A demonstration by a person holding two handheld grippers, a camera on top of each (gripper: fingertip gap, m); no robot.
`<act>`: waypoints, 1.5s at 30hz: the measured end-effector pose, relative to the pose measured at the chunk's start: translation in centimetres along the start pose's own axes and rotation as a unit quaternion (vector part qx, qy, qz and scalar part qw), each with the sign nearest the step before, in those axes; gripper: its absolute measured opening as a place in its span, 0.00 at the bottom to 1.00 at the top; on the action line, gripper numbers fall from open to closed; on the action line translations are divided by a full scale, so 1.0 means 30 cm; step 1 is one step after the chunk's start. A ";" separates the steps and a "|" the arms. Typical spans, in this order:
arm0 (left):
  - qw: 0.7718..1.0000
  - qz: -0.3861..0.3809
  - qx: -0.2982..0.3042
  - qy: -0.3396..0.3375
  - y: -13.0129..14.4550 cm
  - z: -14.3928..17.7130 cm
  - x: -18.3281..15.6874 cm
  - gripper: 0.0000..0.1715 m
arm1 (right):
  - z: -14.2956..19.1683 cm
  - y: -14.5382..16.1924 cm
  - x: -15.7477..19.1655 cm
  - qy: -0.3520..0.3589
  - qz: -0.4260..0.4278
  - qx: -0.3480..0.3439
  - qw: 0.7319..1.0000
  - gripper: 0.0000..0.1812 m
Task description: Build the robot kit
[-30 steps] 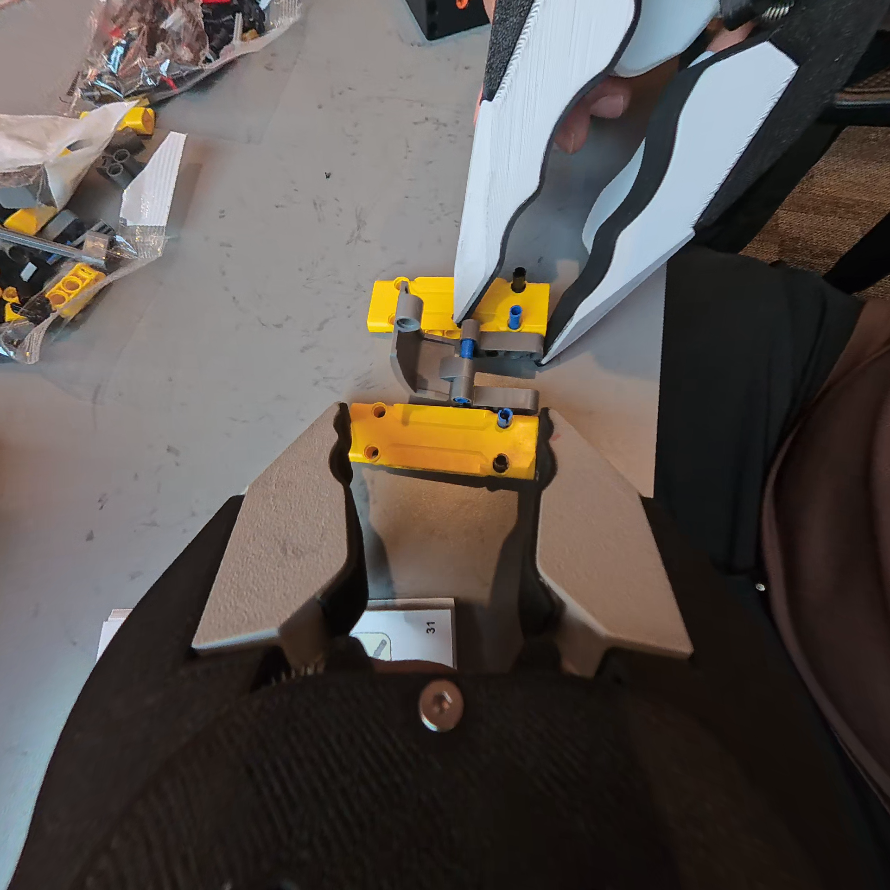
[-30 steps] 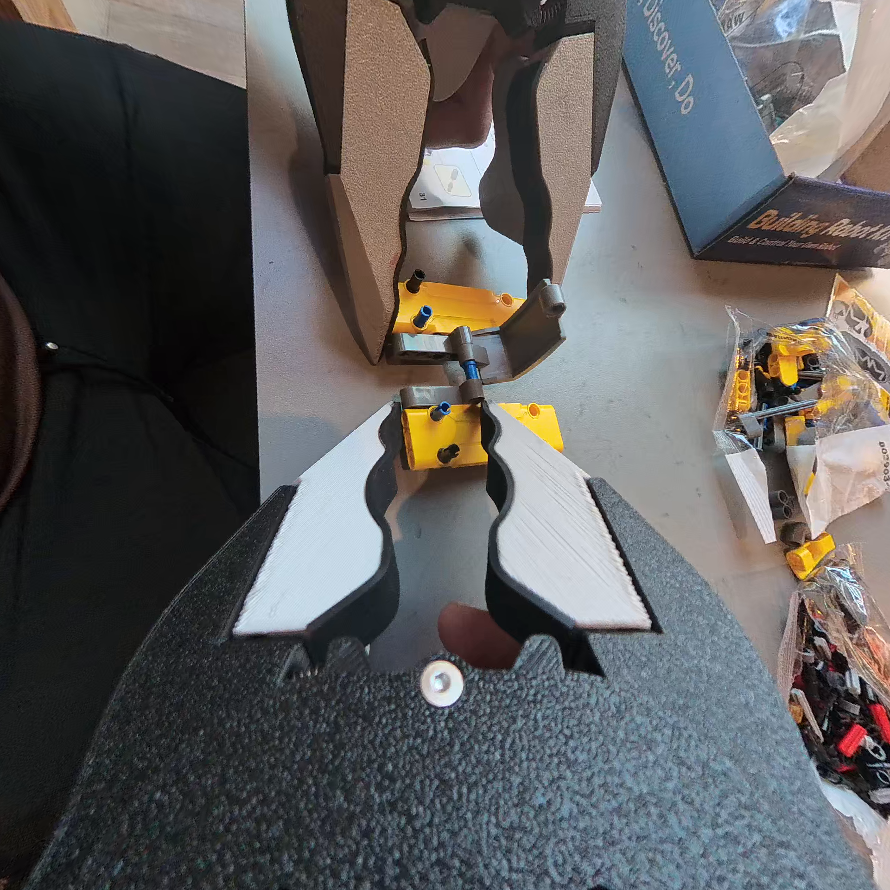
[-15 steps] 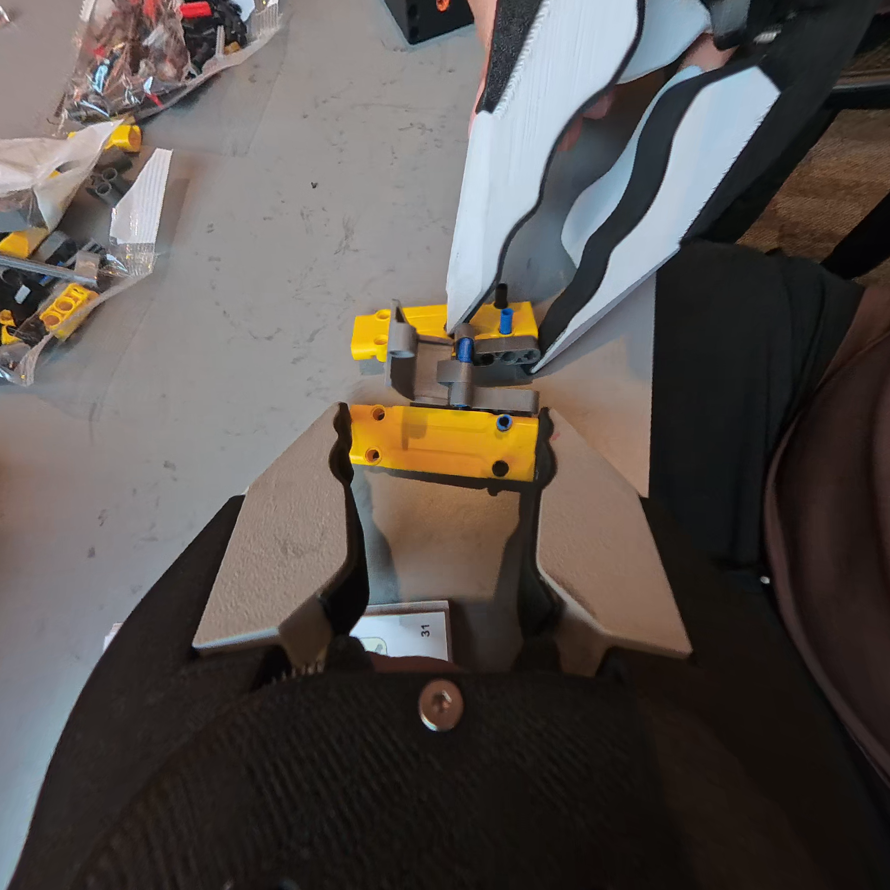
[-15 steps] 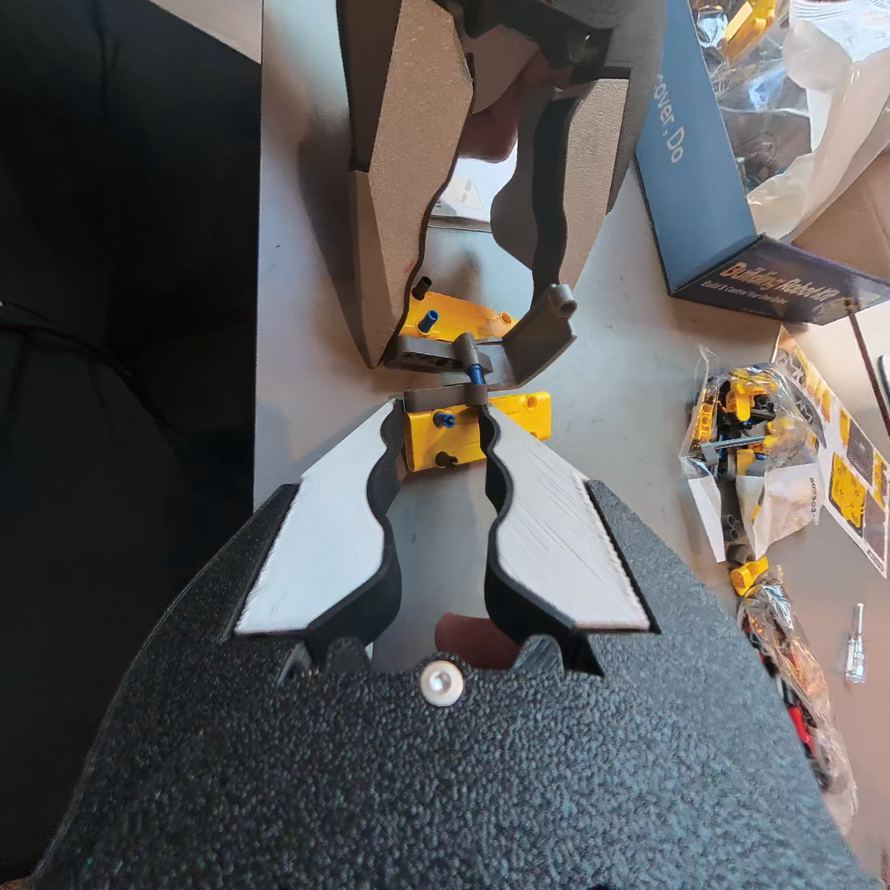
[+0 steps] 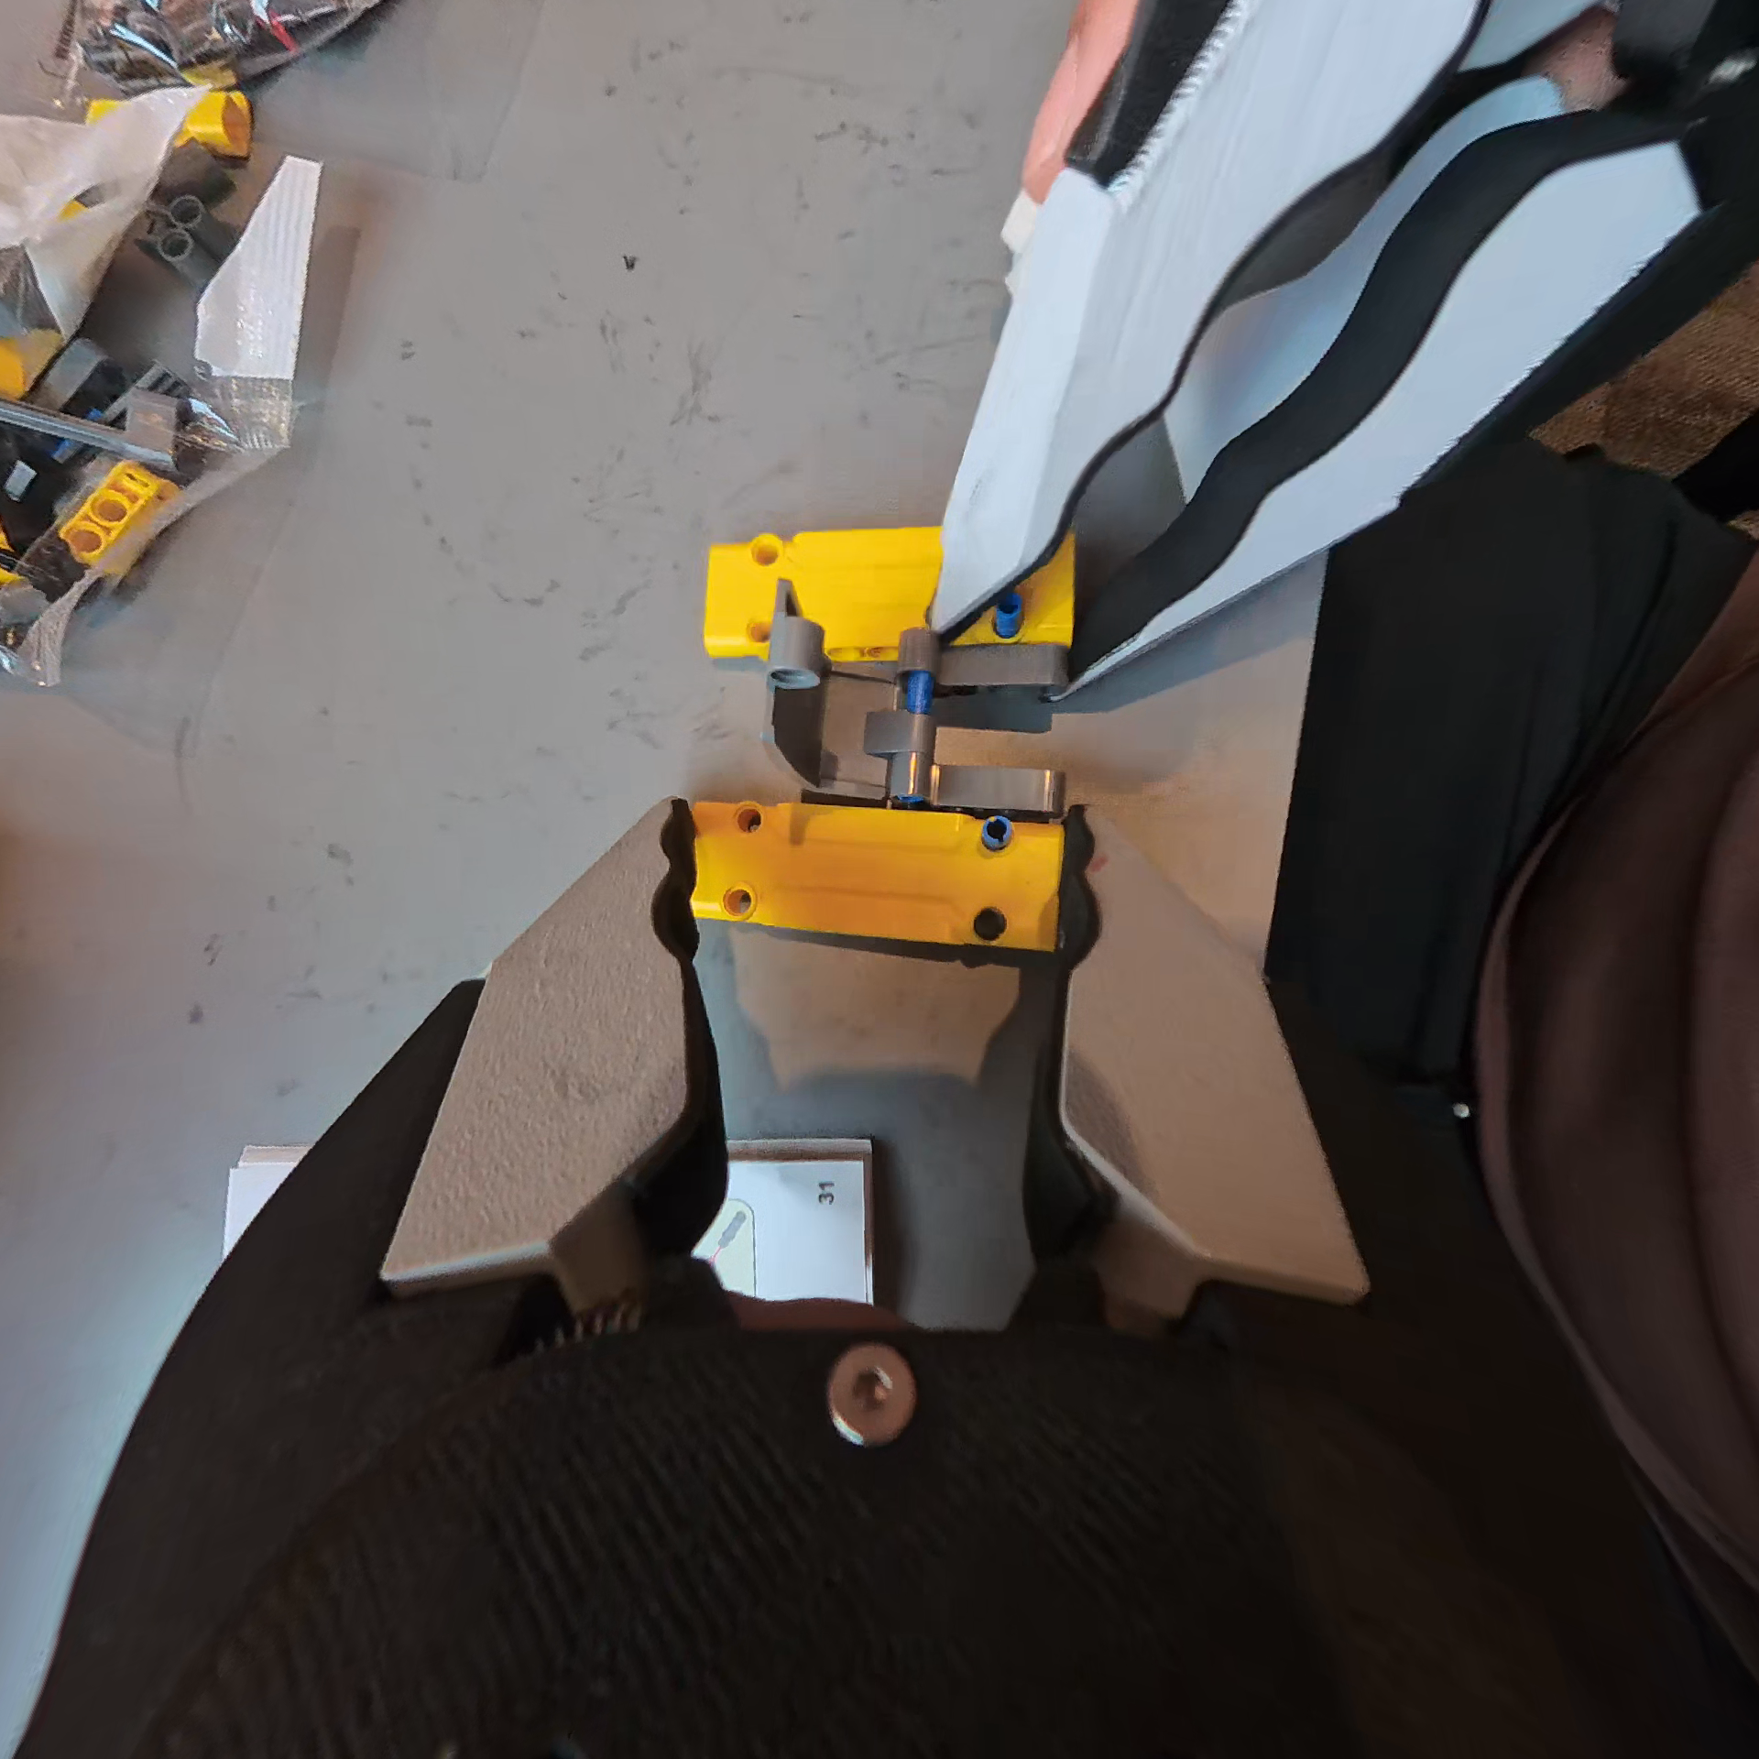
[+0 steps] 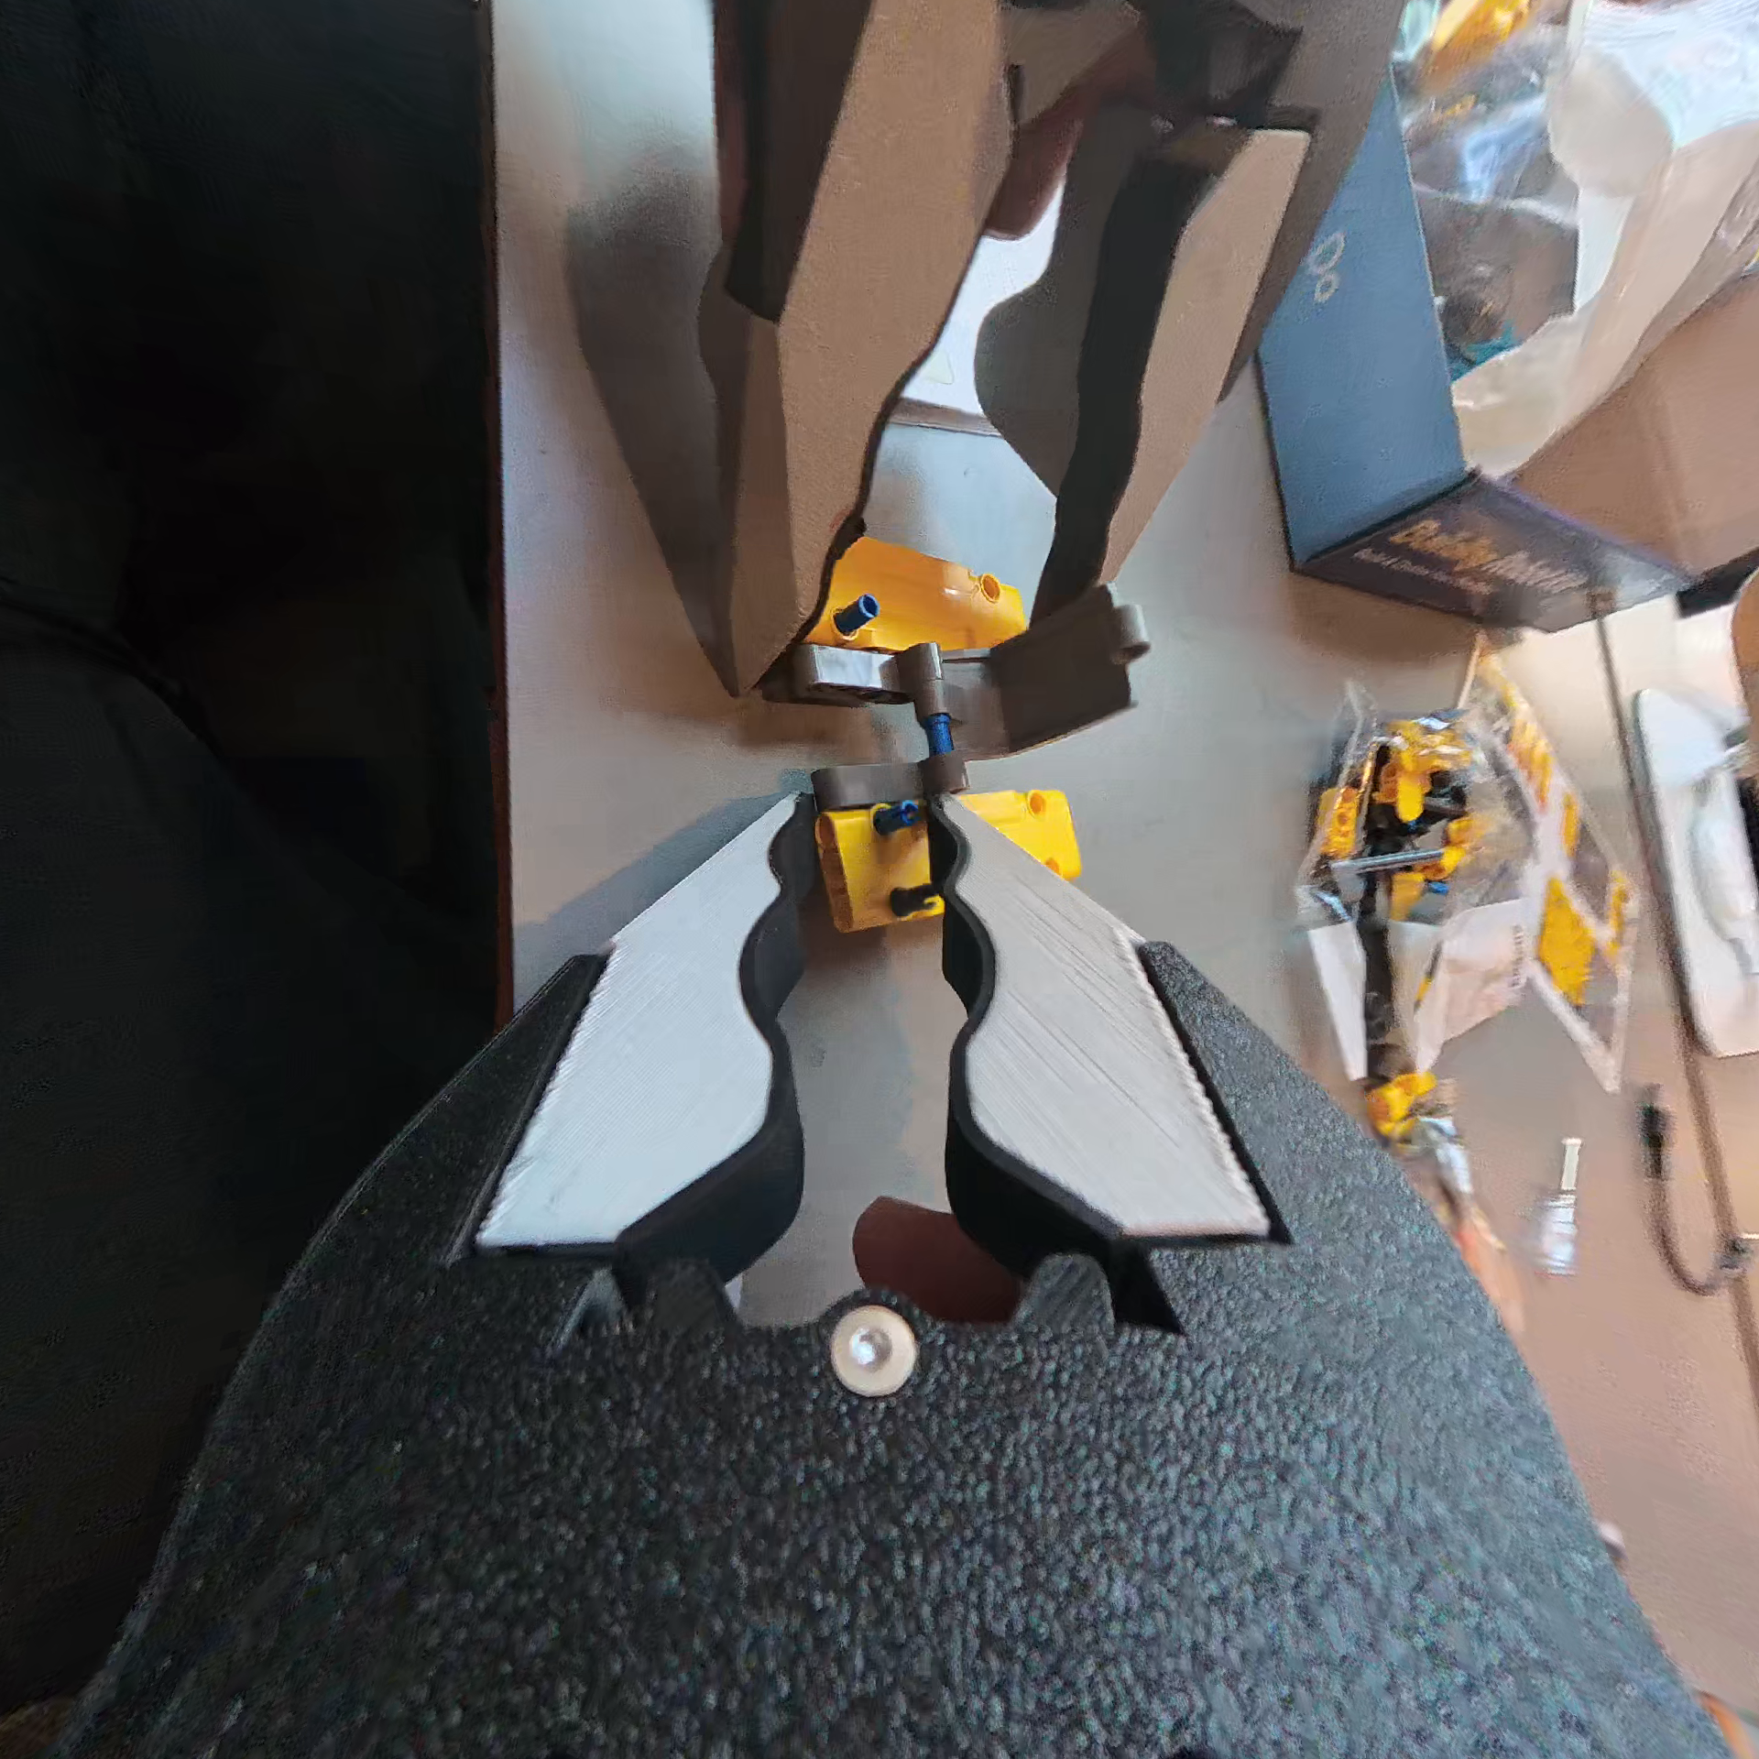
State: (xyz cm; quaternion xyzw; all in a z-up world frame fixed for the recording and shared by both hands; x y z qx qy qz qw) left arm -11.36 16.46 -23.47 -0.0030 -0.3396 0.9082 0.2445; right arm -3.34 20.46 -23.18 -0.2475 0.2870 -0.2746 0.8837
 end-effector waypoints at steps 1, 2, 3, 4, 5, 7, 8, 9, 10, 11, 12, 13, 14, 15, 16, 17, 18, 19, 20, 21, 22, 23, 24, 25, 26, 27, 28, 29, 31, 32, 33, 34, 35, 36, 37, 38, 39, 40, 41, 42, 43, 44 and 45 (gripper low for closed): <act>1.000 0.001 -0.004 0.000 -0.001 -0.001 0.000 0.44 | 0.000 0.002 -0.001 -0.006 -0.014 -0.007 1.000 0.13; 1.000 0.001 -0.005 0.001 0.000 -0.002 0.001 0.44 | 0.000 0.004 -0.002 -0.010 -0.024 -0.014 1.000 0.13; 1.000 0.000 -0.006 0.001 0.000 -0.002 0.000 0.44 | -0.001 0.005 -0.003 -0.013 -0.031 -0.020 0.999 0.13; 1.000 -0.002 -0.006 0.002 -0.001 -0.002 0.001 0.44 | -0.002 0.007 -0.005 -0.018 -0.039 -0.028 0.999 0.13; 1.000 -0.002 -0.007 0.003 0.000 -0.003 0.002 0.44 | -0.002 0.008 -0.008 -0.026 -0.052 -0.038 0.998 0.14; 1.000 -0.004 -0.005 0.005 -0.001 -0.003 0.002 0.44 | -0.005 0.010 -0.013 -0.039 -0.076 -0.050 0.995 0.15; 1.000 -0.004 -0.003 0.004 -0.002 -0.003 0.002 0.44 | -0.005 0.009 -0.015 -0.040 -0.072 -0.048 0.995 0.15; 1.000 -0.004 -0.001 0.004 -0.002 -0.003 0.002 0.44 | -0.006 0.009 -0.014 -0.036 -0.061 -0.045 0.996 0.15; 1.000 -0.003 0.000 0.003 -0.003 -0.003 0.002 0.44 | -0.007 0.009 -0.013 -0.030 -0.050 -0.043 0.997 0.15; 1.000 -0.001 -0.001 0.003 -0.002 -0.003 0.002 0.43 | -0.007 0.008 -0.012 -0.028 -0.045 -0.042 0.998 0.15; 1.000 0.001 -0.001 0.003 -0.002 -0.003 0.001 0.44 | -0.007 0.008 -0.011 -0.027 -0.041 -0.041 0.998 0.15; 1.000 0.003 0.002 0.001 -0.002 -0.003 0.001 0.43 | -0.007 0.008 -0.010 -0.026 -0.036 -0.040 0.998 0.14; 1.000 0.005 0.005 -0.001 -0.003 -0.002 0.001 0.43 | -0.008 0.007 -0.010 -0.024 -0.032 -0.041 0.998 0.14; 1.000 0.006 0.009 -0.003 -0.004 -0.002 0.000 0.43 | -0.008 0.007 -0.009 -0.022 -0.029 -0.042 0.998 0.14; 1.000 0.007 0.011 -0.004 -0.004 -0.001 -0.001 0.43 | -0.009 0.008 -0.008 -0.020 -0.025 -0.043 0.999 0.14; 1.000 0.007 0.010 -0.005 -0.003 -0.001 -0.001 0.43 | -0.008 0.008 -0.008 -0.019 -0.022 -0.044 0.999 0.14; 1.000 0.010 0.009 -0.005 -0.003 -0.001 -0.001 0.43 | -0.009 0.009 -0.008 -0.019 -0.019 -0.045 0.999 0.14; 1.000 0.012 0.009 -0.007 -0.003 0.000 -0.001 0.43 | -0.009 0.009 -0.008 -0.018 -0.013 -0.045 0.999 0.14; 1.000 0.013 0.011 -0.008 -0.002 0.000 -0.002 0.43 | -0.009 0.010 -0.008 -0.017 -0.009 -0.045 0.999 0.14; 1.000 0.015 0.012 -0.009 -0.002 0.000 -0.002 0.43 | -0.009 0.010 -0.008 -0.017 -0.007 -0.045 0.999 0.14; 1.000 0.016 0.011 -0.009 -0.001 0.000 -0.002 0.43 | -0.008 0.011 -0.008 -0.019 -0.008 -0.046 0.999 0.14; 1.000 0.016 0.009 -0.009 -0.001 0.000 -0.001 0.43 | -0.007 0.012 -0.009 -0.023 -0.011 -0.048 0.999 0.14; 1.000 0.016 0.007 -0.009 0.000 0.000 -0.001 0.44 | -0.007 0.013 -0.012 -0.029 -0.020 -0.051 0.998 0.14; 1.000 0.016 0.003 -0.009 0.000 -0.001 0.000 0.44 | -0.006 0.015 -0.015 -0.035 -0.031 -0.054 0.997 0.14; 1.000 0.018 0.000 -0.009 0.000 -0.002 0.002 0.44 | -0.006 0.016 -0.018 -0.039 -0.040 -0.055 0.997 0.14; 1.000 0.018 -0.002 -0.008 0.000 -0.003 0.003 0.44 | -0.005 0.017 -0.020 -0.042 -0.044 -0.056 0.997 0.14; 1.000 0.017 -0.003 -0.008 0.001 -0.003 0.003 0.44 | -0.003 0.018 -0.020 -0.045 -0.048 -0.058 0.996 0.14; 1.000 0.017 -0.003 -0.009 0.001 -0.003 0.002 0.44 | -0.001 0.018 -0.019 -0.048 -0.053 -0.061 0.996 0.14; 1.000 0.017 -0.005 -0.008 0.002 -0.003 0.003 0.44 | 0.004 0.018 -0.021 -0.057 -0.069 -0.067 0.994 0.14; 1.000 0.017 -0.006 -0.007 0.002 -0.003 0.003 0.44 | 0.007 0.018 -0.022 -0.062 -0.078 -0.072 0.992 0.16; 1.000 0.016 -0.006 -0.007 0.002 -0.003 0.003 0.44 | 0.009 0.019 -0.025 -0.065 -0.087 -0.076 0.991 0.18; 1.000 0.016 -0.007 -0.006 0.003 -0.003 0.003 0.44 | 0.012 0.019 -0.030 -0.067 -0.096 -0.080 0.990 0.19; 1.000 0.016 -0.008 -0.006 0.003 -0.002 0.003 0.44 | 0.013 0.020 -0.032 -0.069 -0.103 -0.082 0.989 0.20; 1.000 0.016 -0.008 -0.006 0.003 -0.002 0.003 0.44 | 0.012 0.020 -0.033 -0.072 -0.109 -0.081 0.988 0.18; 1.000 0.016 -0.007 -0.006 0.003 -0.003 0.003 0.44 | 0.008 0.020 -0.034 -0.071 -0.115 -0.078 0.988 0.17; 1.000 0.016 -0.007 -0.006 0.002 -0.003 0.002 0.44 | 0.004 0.017 -0.031 -0.073 -0.116 -0.075 0.988 0.18; 1.000 0.016 -0.008 -0.006 0.001 -0.004 0.003 0.44 | 0.001 0.011 -0.025 -0.077 -0.115 -0.075 0.988 0.20; 1.000 0.016 -0.008 -0.005 0.001 -0.004 0.002 0.44 | 0.001 0.005 -0.020 -0.082 -0.114 -0.079 0.987 0.21; 1.000 0.016 -0.009 -0.005 0.001 -0.004 0.003 0.44 | 0.002 0.001 -0.018 -0.083 -0.114 -0.082 0.987 0.22; 1.000 0.016 -0.009 -0.005 0.001 -0.004 0.002 0.44 | 0.003 0.001 -0.020 -0.082 -0.116 -0.083 0.986 0.23; 1.000 0.016 -0.009 -0.005 0.001 -0.004 0.002 0.44 | 0.006 0.003 -0.023 -0.083 -0.121 -0.085 0.985 0.23; 1.000 0.016 -0.010 -0.005 0.001 -0.004 0.003 0.44 | 0.010 0.007 -0.025 -0.084 -0.126 -0.088 0.985 0.24; 1.000 0.016 -0.010 -0.005 0.002 -0.004 0.003 0.44 | 0.015 0.011 -0.029 -0.083 -0.131 -0.089 0.984 0.24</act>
Point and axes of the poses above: each gripper's, where its closed fingertips meet, z back along the fingers, y out of its underside, x = y × z across the jaws, the point moved 5 cm from there along z, back along the fingers, and after that the axes turned 11 degrees about -y, right-handed, at the moved point
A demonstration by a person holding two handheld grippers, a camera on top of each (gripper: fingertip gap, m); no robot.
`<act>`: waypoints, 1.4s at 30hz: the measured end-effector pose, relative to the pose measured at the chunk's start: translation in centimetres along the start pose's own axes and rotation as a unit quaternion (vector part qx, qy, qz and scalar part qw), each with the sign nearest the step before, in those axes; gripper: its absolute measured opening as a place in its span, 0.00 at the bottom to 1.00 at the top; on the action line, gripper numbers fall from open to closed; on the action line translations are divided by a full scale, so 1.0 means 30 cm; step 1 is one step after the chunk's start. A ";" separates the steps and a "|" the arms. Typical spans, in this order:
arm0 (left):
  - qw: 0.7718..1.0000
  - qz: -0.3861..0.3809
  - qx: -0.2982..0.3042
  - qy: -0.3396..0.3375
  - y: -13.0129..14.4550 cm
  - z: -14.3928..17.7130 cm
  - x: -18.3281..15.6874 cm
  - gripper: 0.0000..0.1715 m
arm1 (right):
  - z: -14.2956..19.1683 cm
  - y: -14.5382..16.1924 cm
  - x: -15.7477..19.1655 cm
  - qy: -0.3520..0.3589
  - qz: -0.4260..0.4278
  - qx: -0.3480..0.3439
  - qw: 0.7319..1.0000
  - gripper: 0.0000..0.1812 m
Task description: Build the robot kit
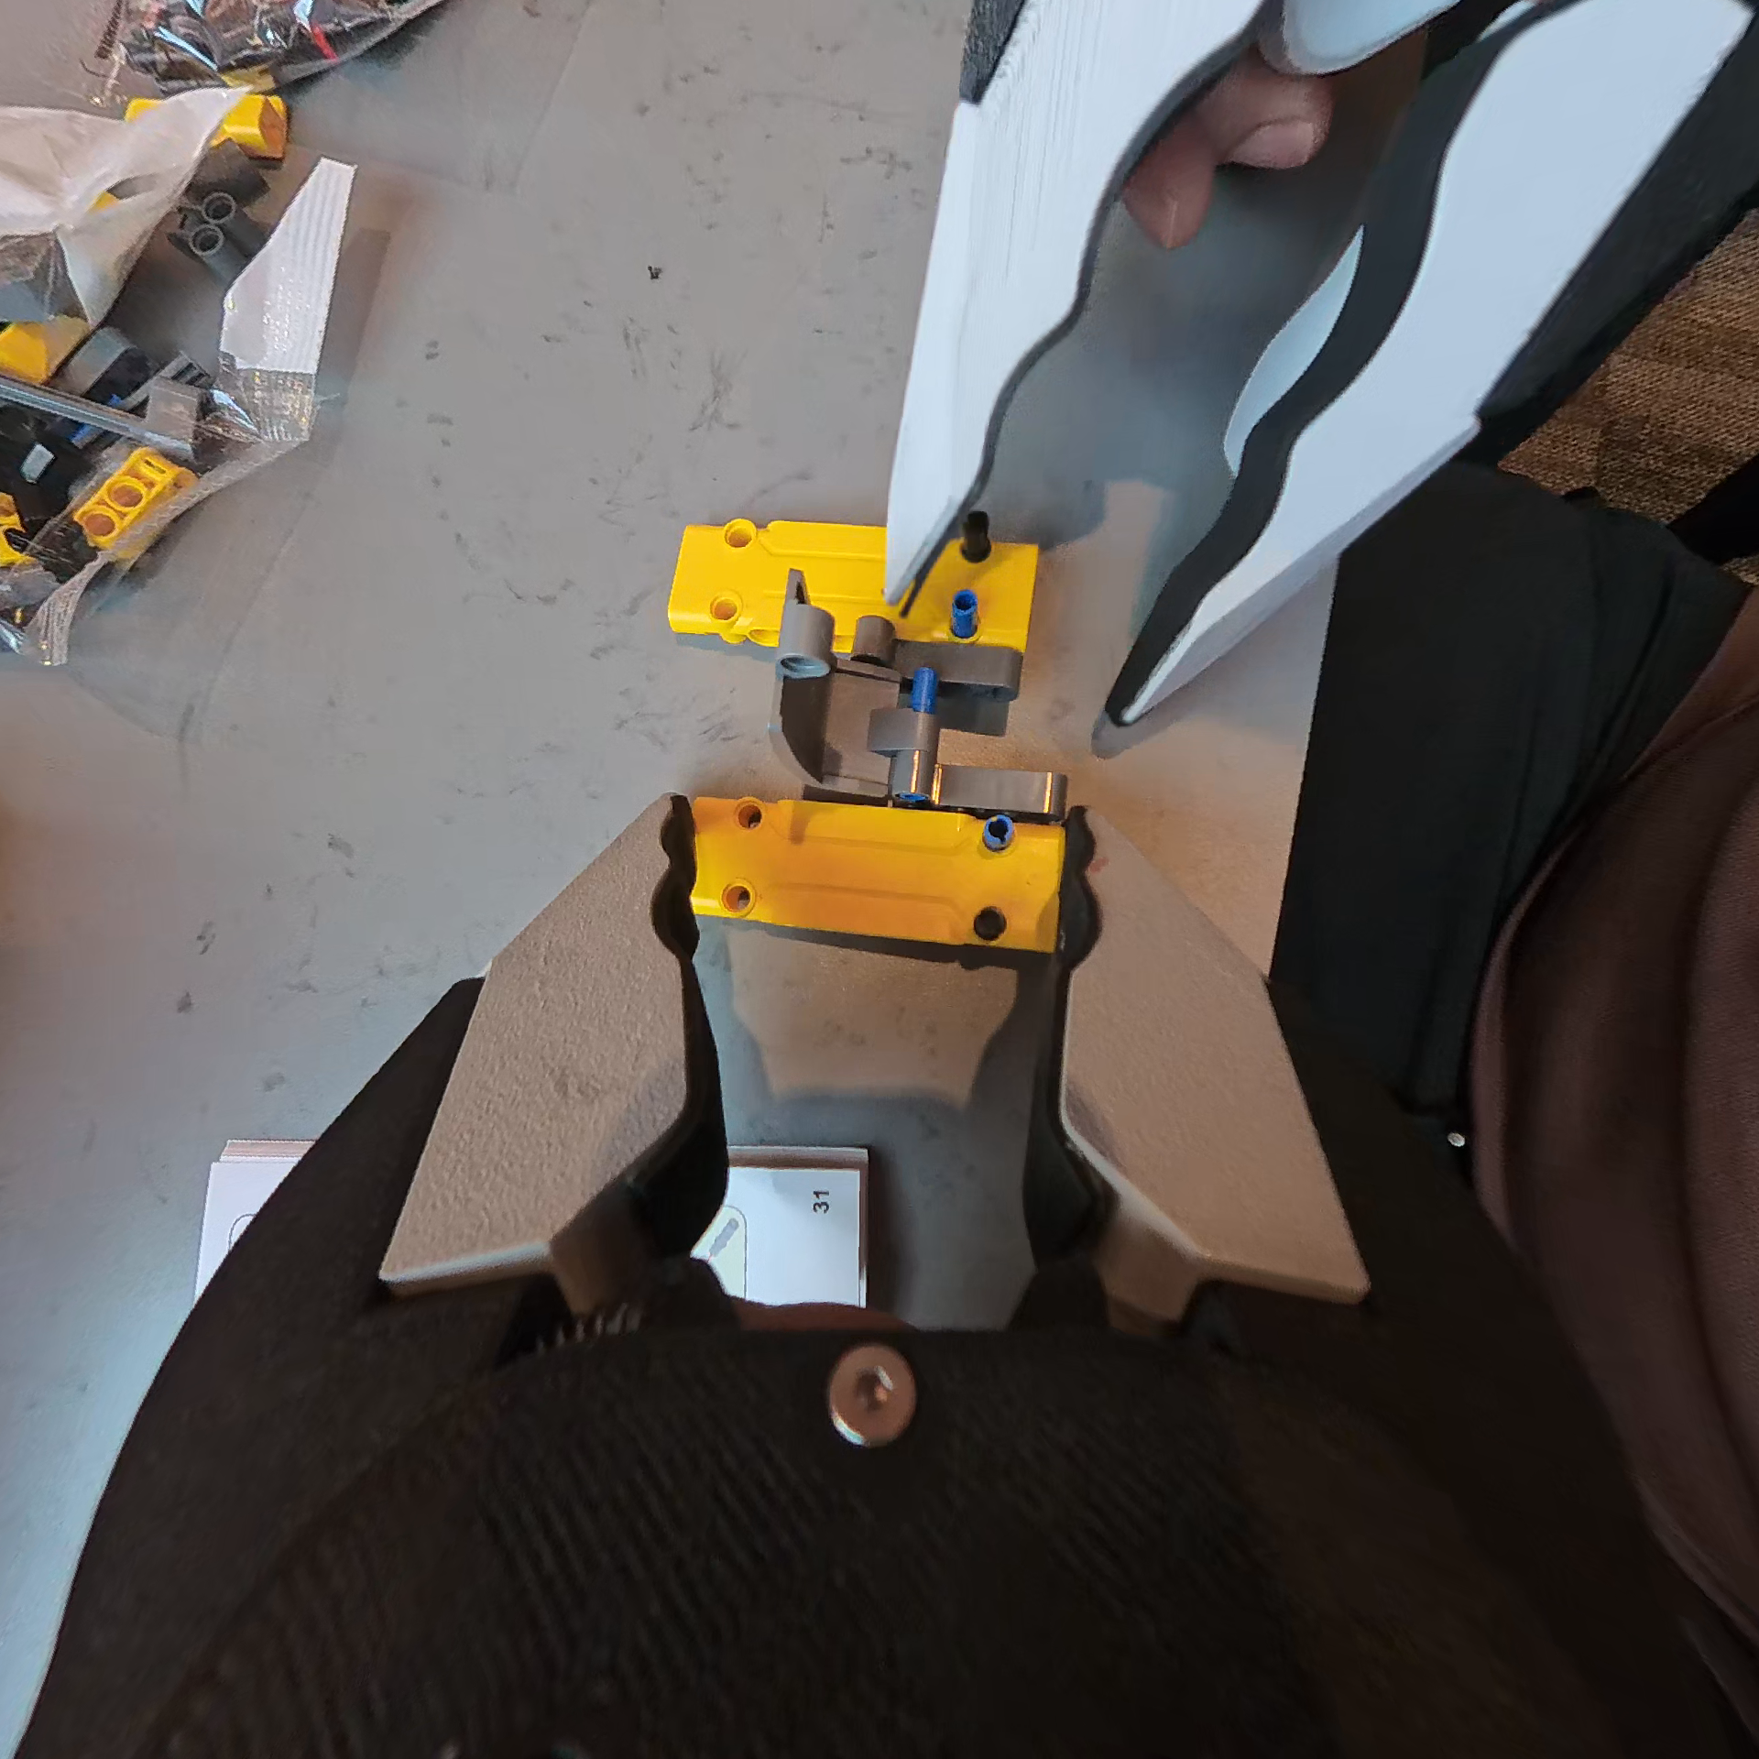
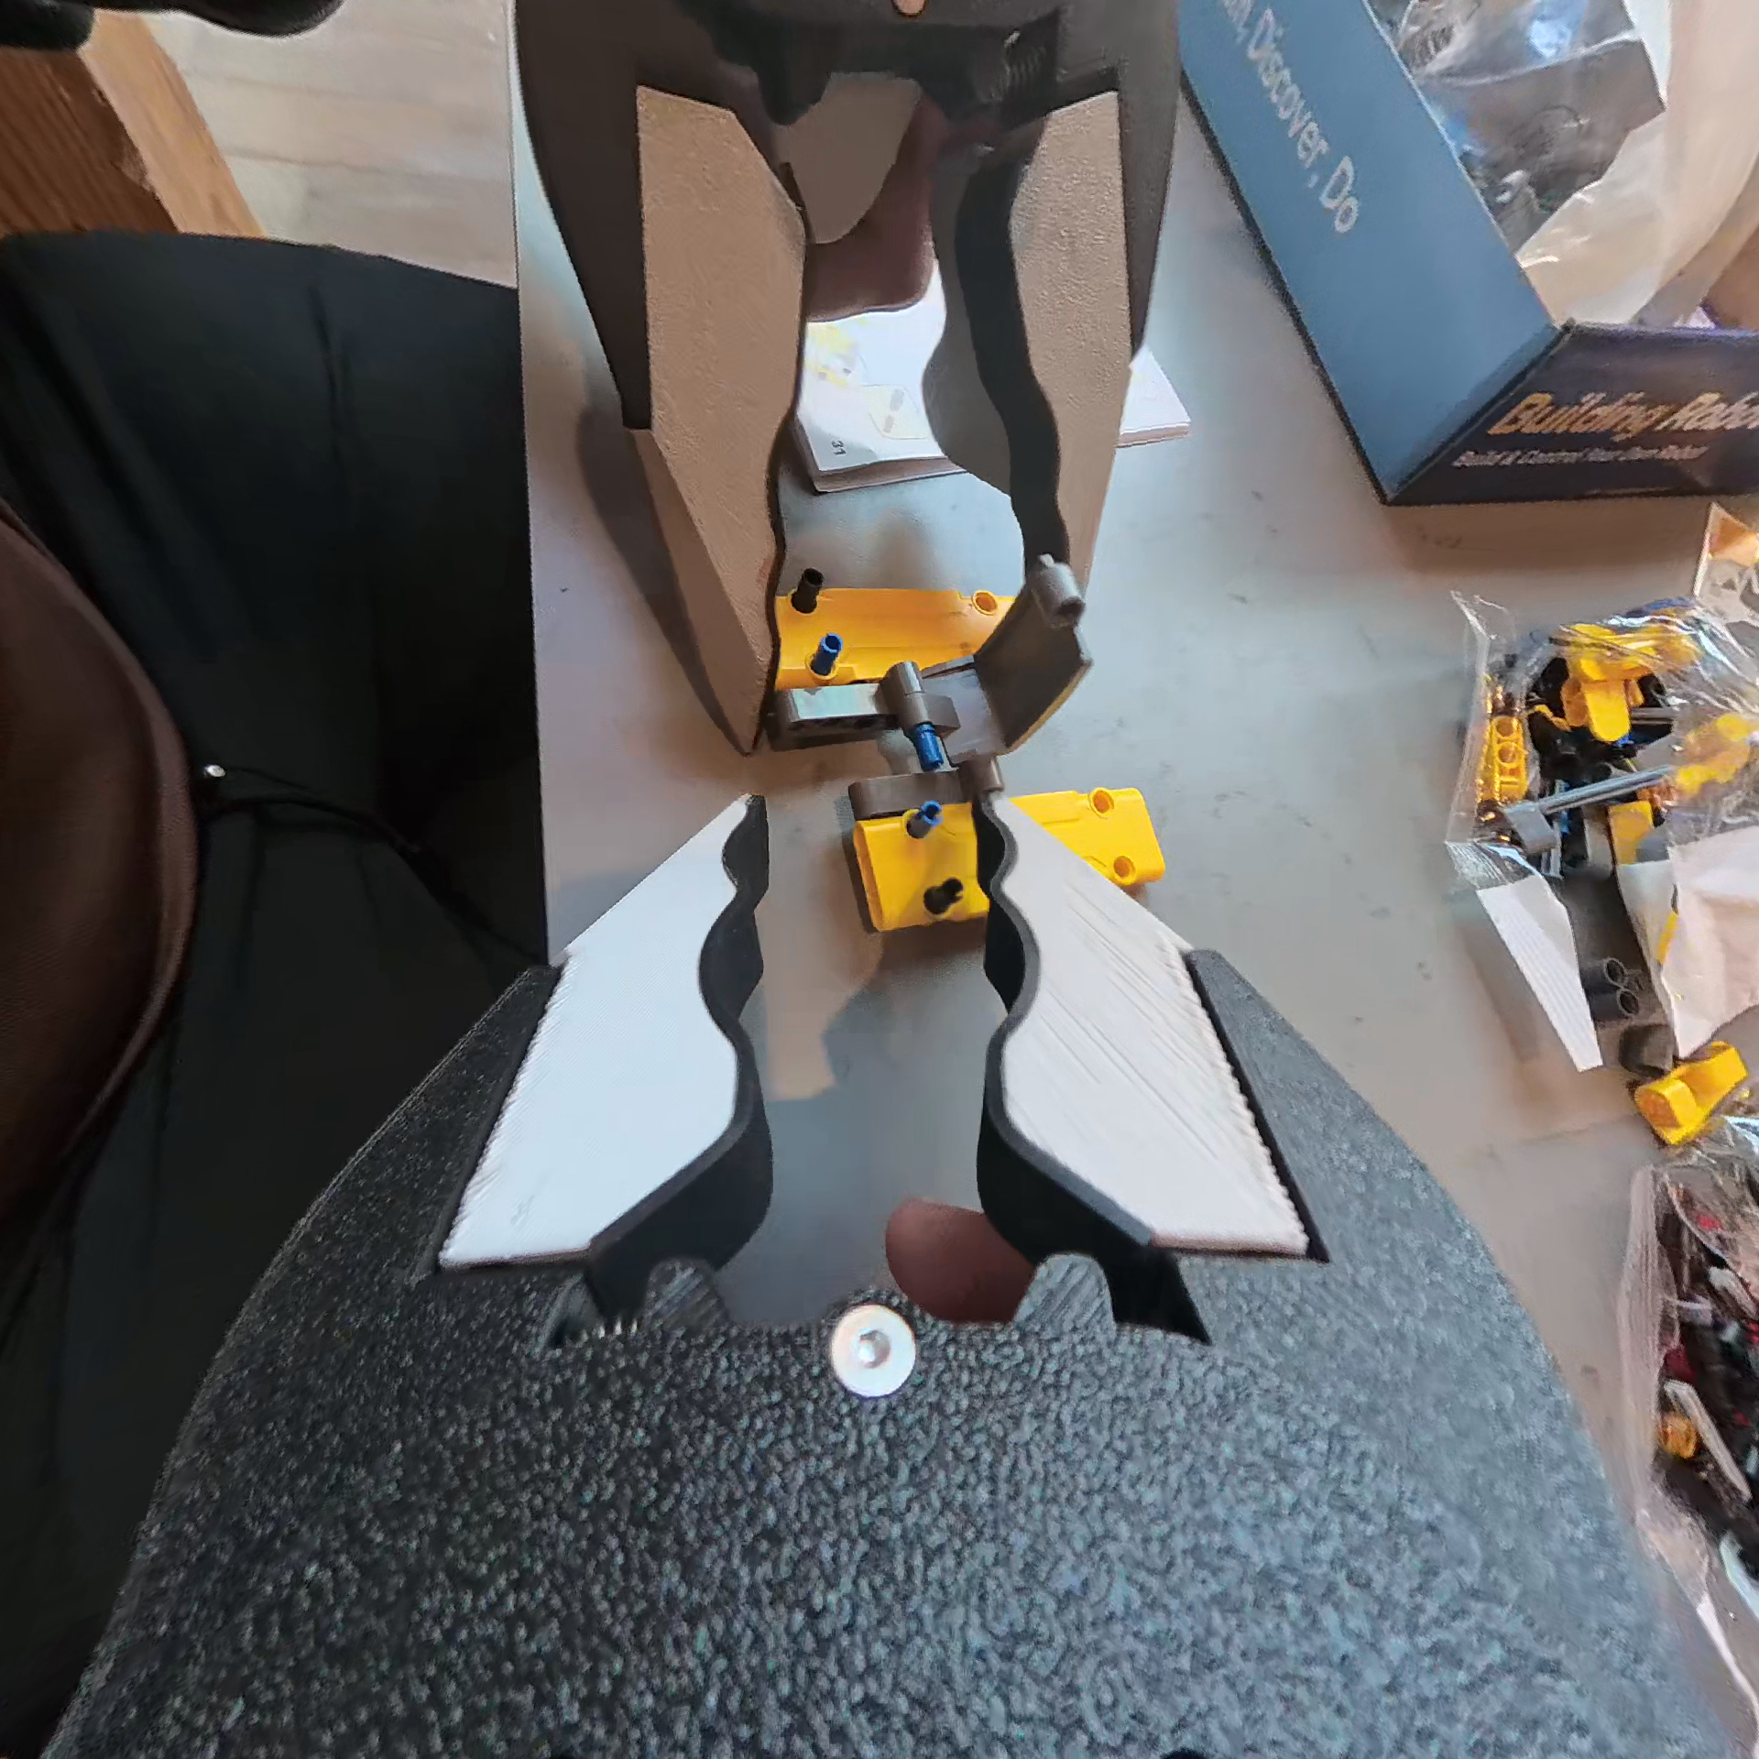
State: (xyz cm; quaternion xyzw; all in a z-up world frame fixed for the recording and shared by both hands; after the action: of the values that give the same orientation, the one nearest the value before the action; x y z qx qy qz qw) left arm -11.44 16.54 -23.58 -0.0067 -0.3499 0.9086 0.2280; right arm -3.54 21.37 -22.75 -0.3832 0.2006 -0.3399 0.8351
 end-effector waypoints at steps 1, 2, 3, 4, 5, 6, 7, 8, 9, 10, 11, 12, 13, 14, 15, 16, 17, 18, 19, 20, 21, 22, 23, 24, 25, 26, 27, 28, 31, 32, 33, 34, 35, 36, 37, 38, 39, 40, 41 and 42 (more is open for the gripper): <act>1.000 0.000 -0.001 0.000 0.000 0.000 0.000 0.44 | 0.005 0.002 -0.005 0.003 -0.003 -0.002 1.000 0.24; 1.000 0.000 -0.002 0.001 0.001 0.000 0.001 0.44 | 0.009 0.004 -0.011 0.008 -0.006 -0.003 1.000 0.25; 1.000 0.002 -0.002 -0.001 0.001 0.000 0.005 0.44 | 0.010 0.003 -0.016 0.011 -0.011 -0.005 1.000 0.26; 1.000 0.004 -0.001 -0.004 0.002 0.000 0.012 0.44 | 0.007 0.001 -0.017 0.009 -0.014 -0.005 1.000 0.27; 1.000 0.006 0.000 -0.006 0.004 0.001 0.019 0.44 | 0.001 -0.001 -0.018 0.007 -0.015 -0.004 1.000 0.29; 1.000 0.007 0.000 -0.007 0.007 0.001 0.025 0.44 | -0.006 -0.004 -0.021 0.009 -0.015 0.000 1.000 0.29; 1.000 0.010 0.000 -0.009 0.009 0.002 0.031 0.44 | -0.013 -0.005 -0.025 0.015 -0.016 0.005 1.000 0.29; 1.000 0.012 0.000 -0.010 0.010 0.002 0.034 0.44 | -0.019 -0.005 -0.031 0.020 -0.018 0.011 1.000 0.27; 1.000 0.012 -0.001 -0.010 0.010 0.002 0.034 0.44 | -0.025 -0.003 -0.032 0.019 -0.021 0.017 0.999 0.26; 1.000 0.012 0.000 -0.011 0.009 0.002 0.034 0.44 | -0.029 -0.002 -0.031 0.017 -0.021 0.022 0.999 0.24; 1.000 0.012 0.000 -0.012 0.009 0.001 0.034 0.44 | -0.029 -0.002 -0.030 0.018 -0.020 0.022 0.999 0.22; 1.000 0.013 0.000 -0.013 0.008 0.001 0.034 0.44 | -0.028 -0.002 -0.029 0.019 -0.020 0.022 0.999 0.22; 1.000 0.015 0.000 -0.013 0.007 0.000 0.034 0.44 | -0.026 -0.002 -0.026 0.019 -0.021 0.021 0.999 0.22; 1.000 0.015 -0.001 -0.014 0.006 -0.001 0.033 0.44 | -0.024 -0.001 -0.025 0.020 -0.022 0.020 0.999 0.22; 1.000 0.016 -0.001 -0.015 0.005 -0.002 0.033 0.44 | -0.022 -0.001 -0.025 0.022 -0.022 0.019 0.999 0.22; 1.000 0.016 -0.002 -0.015 0.003 -0.004 0.032 0.44 | -0.020 0.000 -0.024 0.023 -0.023 0.020 0.999 0.22; 1.000 0.015 -0.002 -0.014 0.002 -0.004 0.031 0.44 | -0.019 -0.001 -0.023 0.024 -0.021 0.021 0.999 0.22; 1.000 0.014 -0.001 -0.014 0.001 -0.004 0.031 0.44 | -0.018 -0.001 -0.023 0.027 -0.018 0.024 0.999 0.22; 1.000 0.015 -0.001 -0.014 0.001 -0.004 0.031 0.44 | -0.016 -0.001 -0.021 0.029 -0.015 0.026 0.999 0.22; 1.000 0.015 -0.001 -0.015 0.001 -0.004 0.031 0.44 | -0.013 -0.004 -0.020 0.030 -0.015 0.025 0.999 0.22; 1.000 0.016 -0.001 -0.015 0.001 -0.004 0.031 0.44 | -0.010 -0.007 -0.020 0.031 -0.016 0.023 0.999 0.22; 1.000 0.016 -0.001 -0.015 0.001 -0.004 0.031 0.44 | -0.009 -0.010 -0.020 0.031 -0.017 0.021 0.999 0.21; 1.000 0.016 -0.001 -0.016 0.000 -0.005 0.030 0.44 | -0.008 -0.011 -0.018 0.030 -0.018 0.020 0.999 0.20; 1.000 0.016 -0.001 -0.016 -0.001 -0.005 0.030 0.44 | -0.009 -0.011 -0.018 0.030 -0.018 0.023 0.999 0.19; 1.000 0.016 -0.001 -0.016 -0.001 -0.005 0.030 0.44 | -0.008 -0.010 -0.017 0.030 -0.016 0.026 0.999 0.19; 1.000 0.016 -0.001 -0.016 -0.001 -0.005 0.029 0.44 | -0.006 -0.010 -0.017 0.031 -0.014 0.026 0.999 0.19; 1.000 0.016 -0.002 -0.016 0.000 -0.005 0.029 0.44 | -0.002 -0.011 -0.017 0.033 -0.015 0.025 0.999 0.19; 1.000 0.016 -0.002 -0.016 0.000 -0.005 0.030 0.44 | 0.002 -0.013 -0.017 0.034 -0.017 0.023 0.999 0.20; 1.000 0.016 -0.002 -0.016 -0.001 -0.005 0.029 0.44 | 0.013 -0.010 -0.014 0.038 -0.017 0.028 0.999 0.20; 1.000 0.016 -0.002 -0.016 0.000 -0.005 0.029 0.44 | 0.018 -0.008 -0.014 0.041 -0.014 0.031 0.999 0.20; 1.000 0.017 -0.003 -0.016 0.000 -0.005 0.029 0.44 | 0.022 -0.008 -0.012 0.042 -0.014 0.031 0.999 0.20; 1.000 0.017 -0.003 -0.016 0.000 -0.005 0.029 0.44 | 0.022 -0.009 -0.011 0.041 -0.017 0.028 0.999 0.20; 1.000 0.017 -0.003 -0.016 0.000 -0.005 0.029 0.44 | 0.019 -0.009 -0.010 0.039 -0.019 0.027 0.999 0.20; 1.000 0.017 -0.002 -0.016 -0.001 -0.005 0.028 0.44 | 0.014 -0.009 -0.009 0.037 -0.018 0.029 0.999 0.20; 1.000 0.016 -0.003 -0.016 -0.001 -0.006 0.027 0.44 | 0.008 -0.010 -0.008 0.037 -0.015 0.031 0.999 0.20; 1.000 0.016 -0.002 -0.016 -0.002 -0.006 0.025 0.44 | 0.001 -0.008 -0.009 0.038 -0.012 0.036 0.999 0.20; 1.000 0.015 -0.002 -0.016 -0.002 -0.005 0.023 0.44 | -0.005 -0.006 -0.011 0.040 -0.010 0.040 0.998 0.20; 1.000 0.015 -0.001 -0.016 -0.001 -0.004 0.021 0.44 | -0.010 -0.004 -0.012 0.042 -0.009 0.044 0.998 0.20; 1.000 0.015 -0.001 -0.016 -0.001 -0.003 0.020 0.44 | -0.015 -0.003 -0.011 0.040 -0.010 0.044 0.998 0.20; 1.000 0.014 0.000 -0.016 0.000 -0.002 0.019 0.44 | -0.019 -0.003 -0.008 0.039 -0.010 0.044 0.998 0.20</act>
State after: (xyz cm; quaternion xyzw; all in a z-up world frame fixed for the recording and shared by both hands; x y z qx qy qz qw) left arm -11.92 16.82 -23.54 0.0032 -0.3530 0.9119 0.2093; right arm -4.09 21.22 -23.04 -0.3346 0.2138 -0.3716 0.8392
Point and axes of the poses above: each gripper's, where its closed fingertips meet, z back along the fingers, y out of its underside, x = y × z across the jaws, the point moved 5 cm from there along z, back along the fingers, and after that the axes turned 11 degrees about -y, right-handed, at the moved point
